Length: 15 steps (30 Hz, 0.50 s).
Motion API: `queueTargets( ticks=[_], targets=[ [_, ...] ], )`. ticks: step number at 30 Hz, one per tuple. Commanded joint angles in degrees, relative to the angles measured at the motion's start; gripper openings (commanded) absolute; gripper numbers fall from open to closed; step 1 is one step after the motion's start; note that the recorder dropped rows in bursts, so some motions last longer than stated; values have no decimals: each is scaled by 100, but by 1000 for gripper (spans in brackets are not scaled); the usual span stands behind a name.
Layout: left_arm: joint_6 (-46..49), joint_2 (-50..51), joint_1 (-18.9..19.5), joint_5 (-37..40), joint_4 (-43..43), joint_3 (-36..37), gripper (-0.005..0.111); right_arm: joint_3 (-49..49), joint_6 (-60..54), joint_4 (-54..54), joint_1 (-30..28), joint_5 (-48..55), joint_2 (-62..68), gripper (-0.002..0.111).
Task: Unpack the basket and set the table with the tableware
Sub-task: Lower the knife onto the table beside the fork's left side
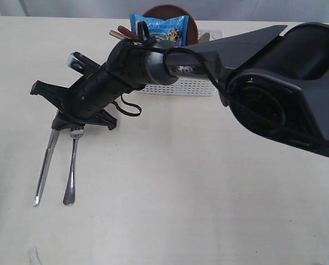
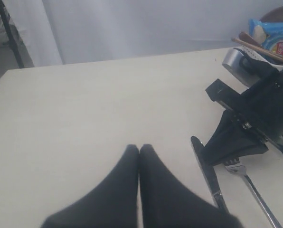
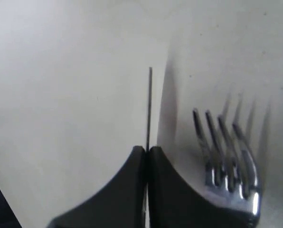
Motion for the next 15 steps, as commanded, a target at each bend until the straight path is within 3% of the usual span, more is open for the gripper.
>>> queueTargets(
  ticks=[1,9,15],
  targets=[
    [-13,-11,-29,-3,19,13,0,6,182,-267,-16,-4,-16,0],
    [-13,-11,-29,-3,19,13,0,6,351,-264,-16,-4,-16,1],
    [-13,-11,-29,-3,19,13,0,6,403,-279,-16,-15,-16,28]
  ],
)
